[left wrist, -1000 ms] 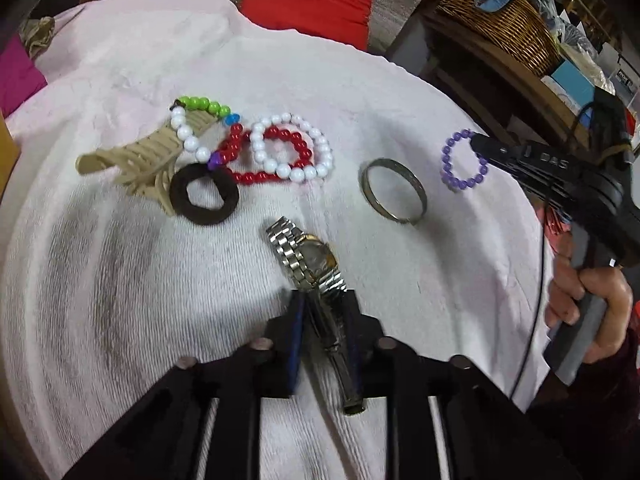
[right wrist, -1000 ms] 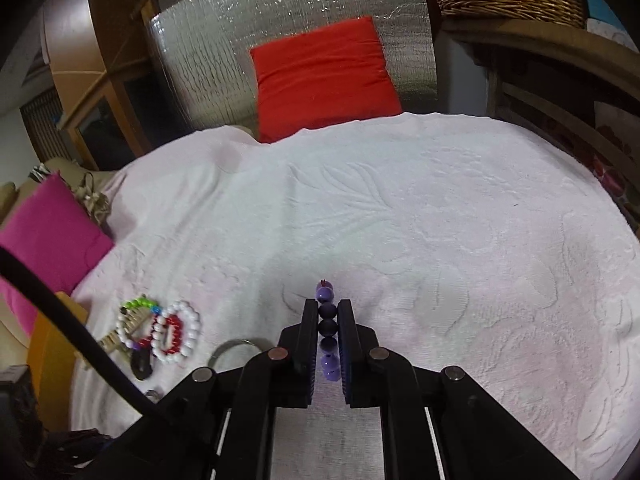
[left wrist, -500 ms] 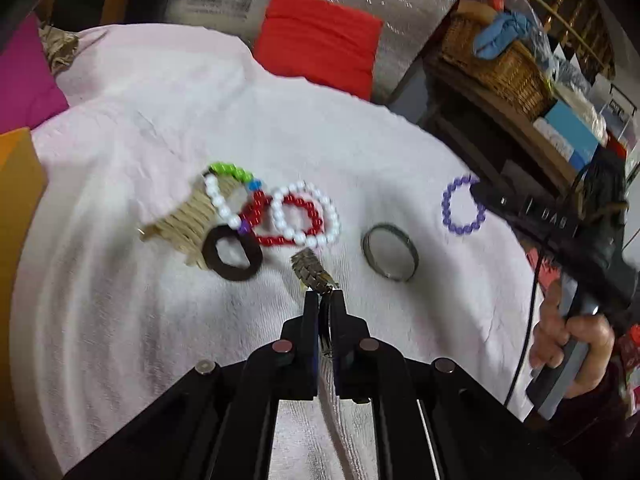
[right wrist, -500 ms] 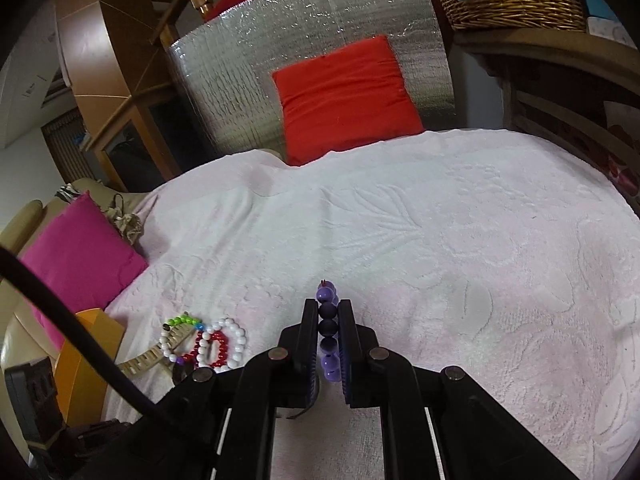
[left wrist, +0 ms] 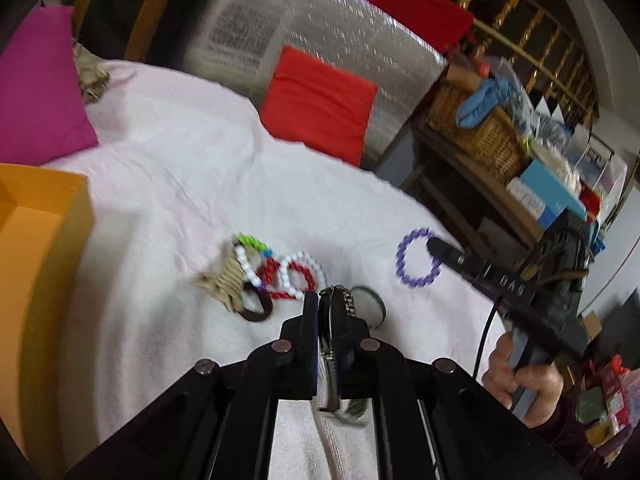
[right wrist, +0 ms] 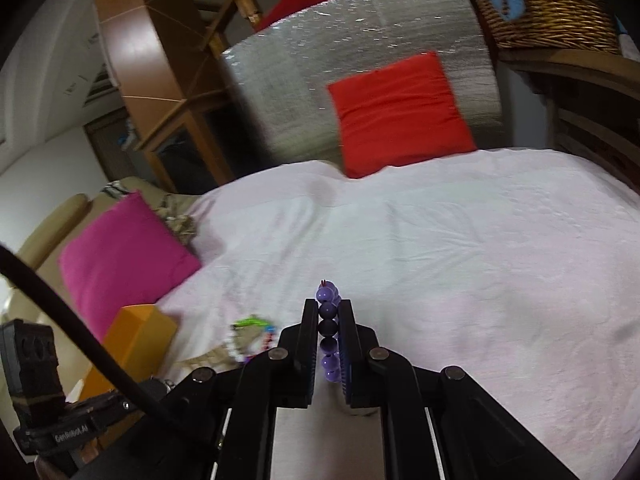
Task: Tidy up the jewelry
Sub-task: 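Carry the watch and purple bracelet into the orange box with both tools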
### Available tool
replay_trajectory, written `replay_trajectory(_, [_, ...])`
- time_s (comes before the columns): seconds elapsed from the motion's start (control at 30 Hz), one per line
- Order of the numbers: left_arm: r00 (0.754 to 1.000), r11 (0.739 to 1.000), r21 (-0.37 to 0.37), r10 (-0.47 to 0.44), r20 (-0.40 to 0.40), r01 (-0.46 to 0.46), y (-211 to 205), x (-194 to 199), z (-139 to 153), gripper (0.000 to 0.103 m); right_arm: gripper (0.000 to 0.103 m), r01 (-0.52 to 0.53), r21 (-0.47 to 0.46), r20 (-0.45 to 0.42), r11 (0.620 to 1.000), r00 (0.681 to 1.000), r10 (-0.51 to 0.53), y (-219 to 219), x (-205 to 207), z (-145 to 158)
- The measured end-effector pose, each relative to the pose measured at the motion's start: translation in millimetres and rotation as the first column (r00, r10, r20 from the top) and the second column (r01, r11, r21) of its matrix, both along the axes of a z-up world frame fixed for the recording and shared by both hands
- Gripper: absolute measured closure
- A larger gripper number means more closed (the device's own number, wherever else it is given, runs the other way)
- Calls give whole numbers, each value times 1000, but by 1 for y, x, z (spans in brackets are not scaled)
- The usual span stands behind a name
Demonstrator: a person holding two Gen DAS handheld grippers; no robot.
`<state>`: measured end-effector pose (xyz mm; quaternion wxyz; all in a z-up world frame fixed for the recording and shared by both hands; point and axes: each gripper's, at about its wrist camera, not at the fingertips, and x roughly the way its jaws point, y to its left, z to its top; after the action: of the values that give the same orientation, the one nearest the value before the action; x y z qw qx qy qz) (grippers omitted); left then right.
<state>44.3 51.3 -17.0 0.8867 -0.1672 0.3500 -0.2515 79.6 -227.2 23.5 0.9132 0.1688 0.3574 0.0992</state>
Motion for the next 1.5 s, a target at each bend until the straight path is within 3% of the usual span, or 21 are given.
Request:
replay_trajectory(0.2, [993, 993, -41, 110, 49, -108, 43, -16, 22, 97, 92, -94, 56, 32, 994, 995, 92, 45, -4, 12])
replay_trajectory(0.33, [968, 974, -56, 227, 107, -222, 84, -33, 39, 97, 92, -165, 92, 49, 982, 986, 161, 83, -5, 19])
replay_trajectory(0.57, [884, 893, -8, 447, 134, -450, 157, -60, 41, 97, 92, -328, 114, 77, 938, 944, 321, 174, -13, 28])
replay_trajectory(0.7, [828, 827, 74, 547, 120, -557, 196, -64, 27, 97, 92, -433, 100, 81, 896, 901, 427, 233, -21, 23])
replay_trajectory(0.87, [792, 778, 155, 608, 56, -609, 228, -58, 1, 97, 92, -510, 127, 55, 851, 860, 508, 297, -21, 5])
replay_trajectory(1.13, [774, 759, 247, 631, -53, -602, 240, -46, -29, 96, 92, -561, 136, -54, 816, 819, 572, 354, -16, -38])
replay_trajectory(1.23, [752, 739, 293, 653, -92, -606, 243, -42, -38, 96, 92, -555, 134, -93, 821, 818, 568, 362, -11, -50])
replay_trajectory(1.37, [712, 702, 344, 692, -121, -623, 250, -41, -48, 95, 91, -515, 123, -106, 848, 843, 528, 356, -7, -55])
replay_trajectory(1.4, [699, 690, 348, 704, -122, -634, 253, -42, -49, 94, 91, -505, 126, -112, 854, 848, 518, 353, -5, -55])
replay_trajectory(1.5, [691, 674, 330, 718, -82, -661, 251, -45, -41, 92, 86, -484, 137, -117, 864, 858, 500, 341, 0, -51])
